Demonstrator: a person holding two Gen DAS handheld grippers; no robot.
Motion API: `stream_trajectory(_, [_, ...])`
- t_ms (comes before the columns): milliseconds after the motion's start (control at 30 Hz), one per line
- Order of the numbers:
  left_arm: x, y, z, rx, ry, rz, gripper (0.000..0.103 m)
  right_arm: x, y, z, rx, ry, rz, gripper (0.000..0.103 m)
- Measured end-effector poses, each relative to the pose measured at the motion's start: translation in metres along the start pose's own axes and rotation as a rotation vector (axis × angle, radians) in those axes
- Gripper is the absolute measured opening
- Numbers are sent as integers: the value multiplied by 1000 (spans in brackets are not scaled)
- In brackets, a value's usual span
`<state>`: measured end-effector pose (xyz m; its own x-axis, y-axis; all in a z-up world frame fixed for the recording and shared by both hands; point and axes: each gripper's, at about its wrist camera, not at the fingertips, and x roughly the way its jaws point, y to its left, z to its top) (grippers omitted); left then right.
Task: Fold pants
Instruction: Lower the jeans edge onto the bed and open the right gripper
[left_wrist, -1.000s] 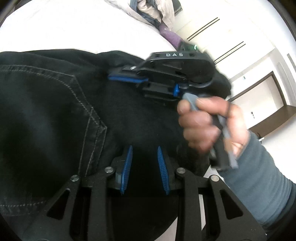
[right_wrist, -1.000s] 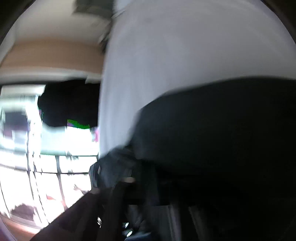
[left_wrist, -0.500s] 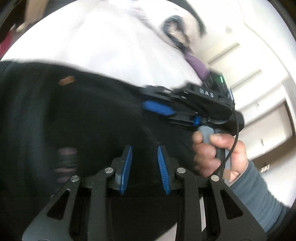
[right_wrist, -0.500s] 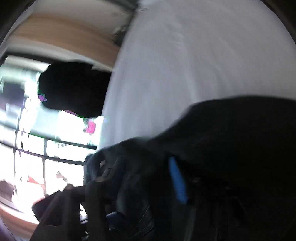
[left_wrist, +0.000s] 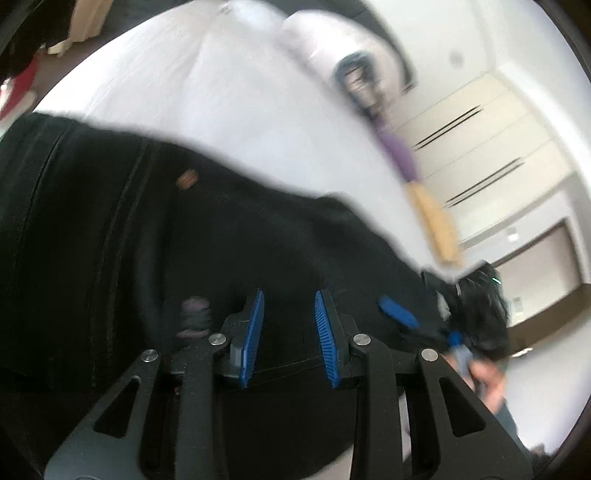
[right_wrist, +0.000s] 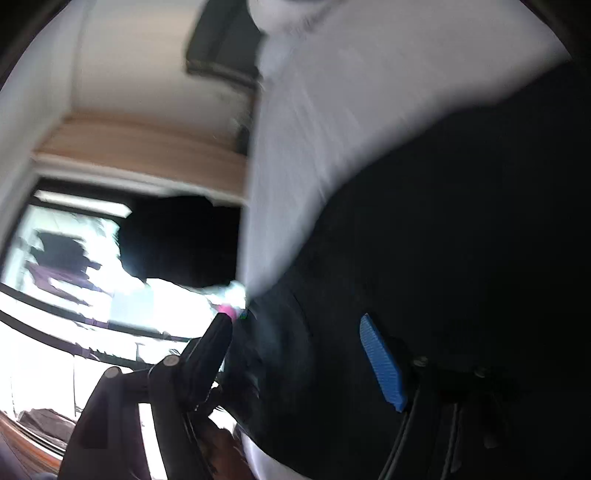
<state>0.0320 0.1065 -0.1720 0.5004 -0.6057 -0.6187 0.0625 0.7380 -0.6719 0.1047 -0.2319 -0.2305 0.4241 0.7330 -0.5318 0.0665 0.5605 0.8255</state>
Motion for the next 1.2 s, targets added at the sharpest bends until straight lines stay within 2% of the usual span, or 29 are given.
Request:
stream_trajectory(33, [-3,7,-2,-11,-10,-27,28,-1,-10,-6,-1,-12,-17,35])
stream_trajectory(67, [-7,12,-5,-22,-21,-47,27,-11,-27,-8,18,-36,-21,12])
stream_trajectory(100, [-10,16,-7,-33,-23,-53,27,-28,-50,-12,78,-55,-31,5])
stream_trajectory(167, [-15,19,-10,-24,-21,-38,28,-74,-82,-9,154,-158,-44,3])
stream_trajectory(233, [-14,17,-11,-7,-22,-9,28,-112,-98,-2,154,-247,-114,2])
stream_trajectory(300, [-16,23,-13,-11,-26,8,27,-163,-129,5,226,-352,-149,0])
stream_trajectory(367, [-15,23,-15,-3,-27,17,28,-224,-163,20,305,-492,-153,0])
stream_trajectory(433, [-8,15,-12,6,-25,31,27,-257,-174,24,335,-582,-173,0])
stream_trajectory(500, [-2,4,1,11,-21,42,28,-286,-186,34,335,-668,-232,0])
stream_trajectory(533, [-1,1,3,12,-19,49,28,-296,-177,32,345,-701,-265,0])
stream_trajectory(567, [-1,-3,5,13,-17,63,28,-335,-188,32,370,-755,-322,0])
stream_trajectory(600, [-2,-6,8,13,-18,83,28,-349,-183,27,378,-799,-343,7])
stream_trajectory(633, [-5,-12,10,12,-20,104,28,-365,-180,22,396,-844,-392,46])
stream_trajectory(667, [-7,-19,13,17,-30,104,28,-381,-175,22,414,-897,-418,74])
stream_trajectory(700, [-10,-30,14,28,-42,78,28,-388,-170,14,411,-937,-385,80])
stream_trajectory(733, [-12,-42,16,43,-46,55,28,-391,-163,5,393,-961,-314,85])
stream_trajectory(767, [-10,-56,18,61,-41,31,28,-414,-168,-19,378,-934,-269,85])
stream_trajectory(833, [7,-82,22,90,-14,-29,28,-395,-160,-23,376,-874,-240,86])
stream_trajectory(900, [36,-110,23,101,33,-106,28,-385,-165,-37,395,-855,-176,86])
stream_trajectory(1000, [86,-159,17,158,110,-201,28,-363,-179,-32,475,-834,-171,83])
stream_trajectory(1033, [104,-175,13,187,137,-221,28,-366,-187,-37,492,-836,-162,82])
stream_trajectory(1067, [116,-185,9,202,155,-233,28,-371,-198,-65,504,-836,-144,82])
stream_trajectory(1133, [148,-200,2,193,202,-262,28,-383,-197,-77,507,-826,-139,82])
stream_trajectory(1200, [167,-199,-3,159,223,-256,28,-392,-188,-72,509,-798,-150,82])
